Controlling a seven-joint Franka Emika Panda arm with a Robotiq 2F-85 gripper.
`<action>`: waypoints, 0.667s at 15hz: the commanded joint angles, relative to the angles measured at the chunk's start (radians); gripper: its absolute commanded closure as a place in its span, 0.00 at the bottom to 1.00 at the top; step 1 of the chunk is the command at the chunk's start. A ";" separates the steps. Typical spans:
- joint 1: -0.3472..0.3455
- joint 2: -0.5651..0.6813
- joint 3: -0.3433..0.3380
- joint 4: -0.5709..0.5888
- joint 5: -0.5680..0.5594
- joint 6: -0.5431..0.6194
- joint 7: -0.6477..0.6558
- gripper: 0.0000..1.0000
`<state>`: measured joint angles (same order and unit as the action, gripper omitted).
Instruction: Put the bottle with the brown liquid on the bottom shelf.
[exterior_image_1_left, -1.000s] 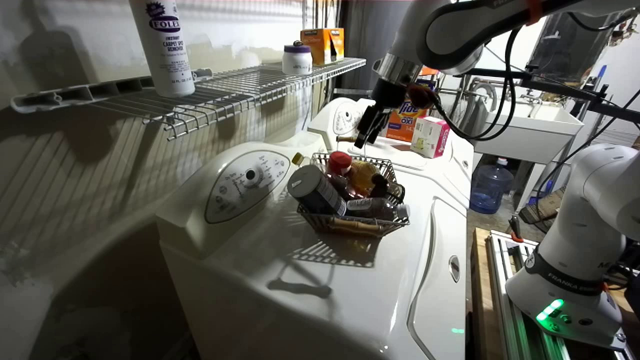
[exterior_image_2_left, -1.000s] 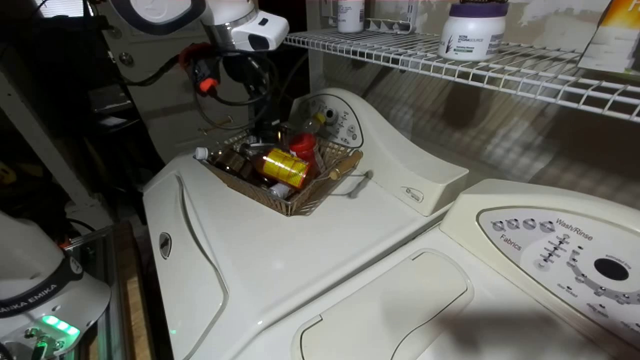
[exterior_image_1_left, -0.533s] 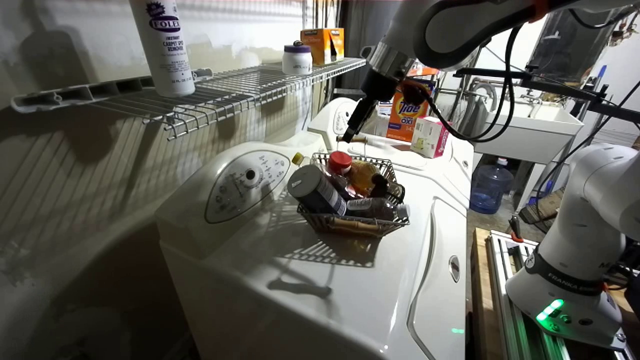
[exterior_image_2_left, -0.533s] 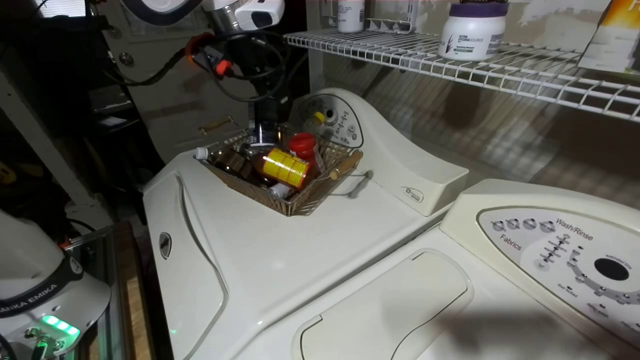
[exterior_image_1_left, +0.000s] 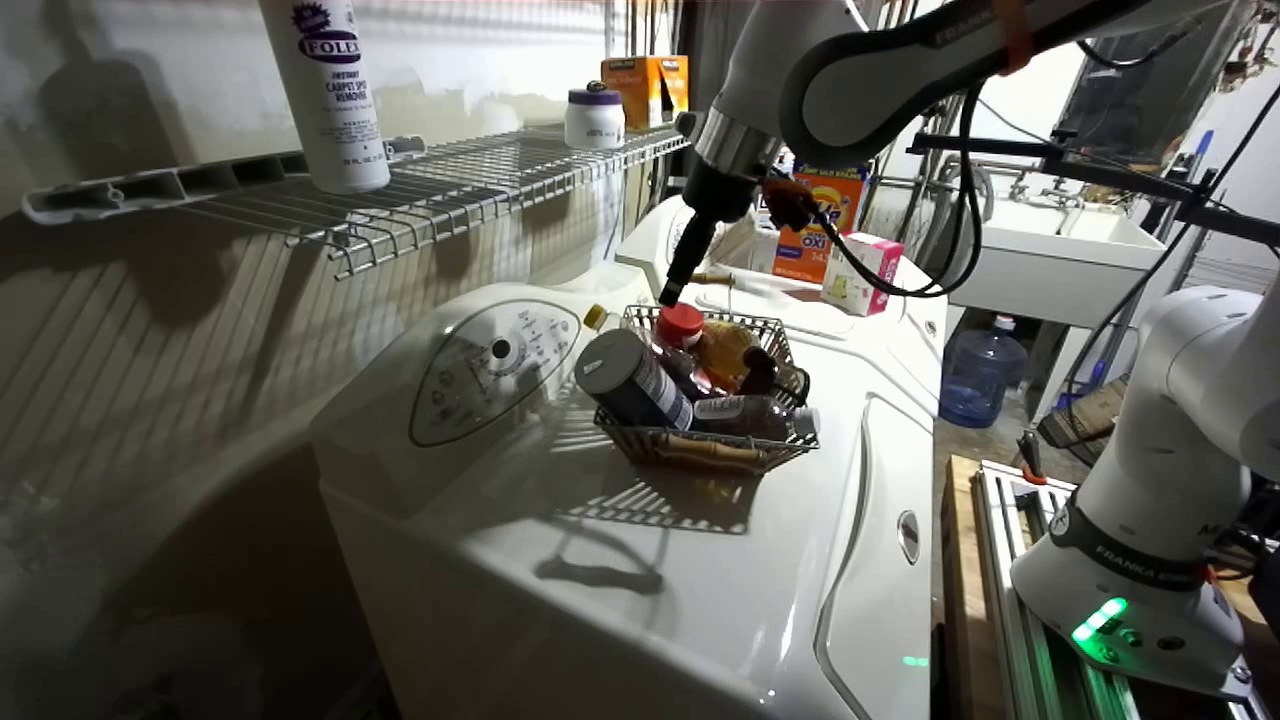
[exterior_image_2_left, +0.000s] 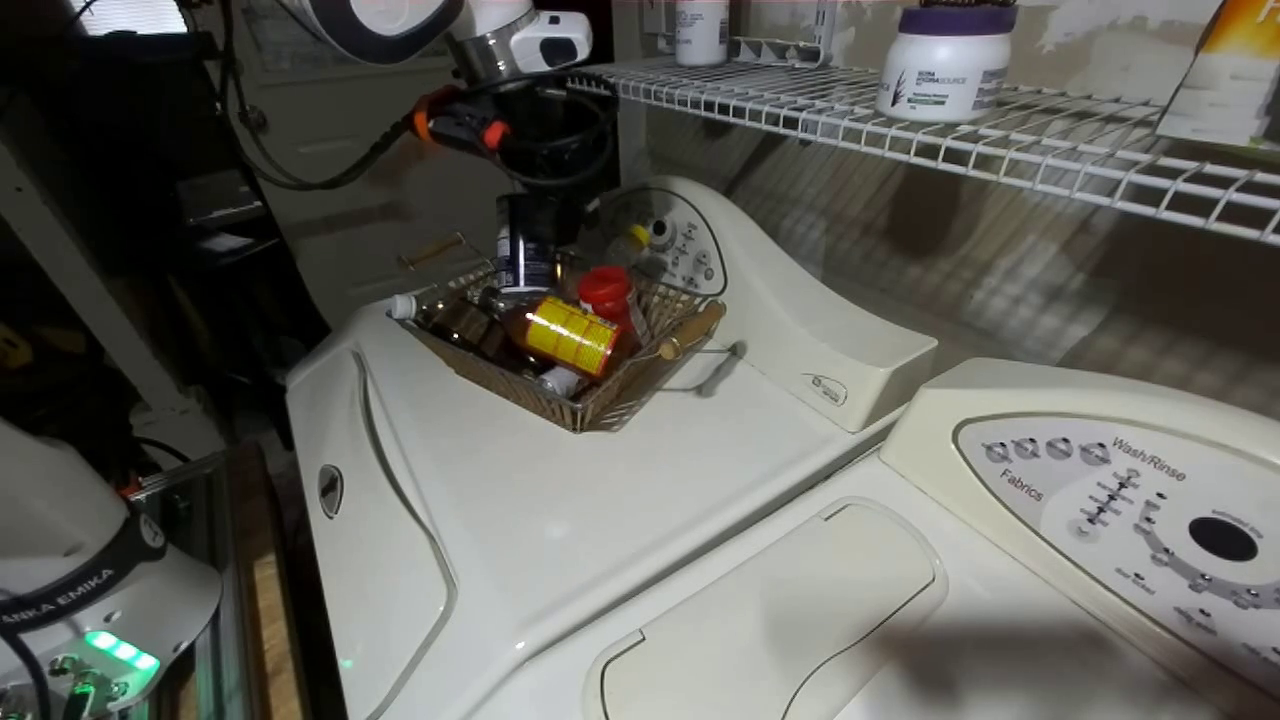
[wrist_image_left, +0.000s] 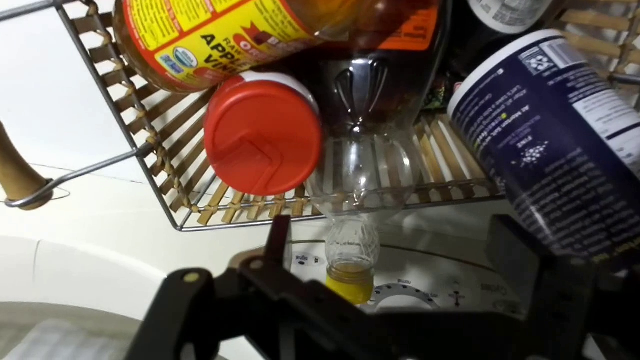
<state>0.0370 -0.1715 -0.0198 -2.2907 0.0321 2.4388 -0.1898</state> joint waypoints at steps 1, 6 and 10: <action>-0.007 0.100 0.012 0.095 -0.044 -0.006 0.013 0.00; -0.006 0.189 0.019 0.170 -0.057 -0.015 0.026 0.00; -0.006 0.243 0.023 0.212 -0.057 -0.028 0.029 0.00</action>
<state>0.0369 0.0180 -0.0084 -2.1374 0.0007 2.4370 -0.1865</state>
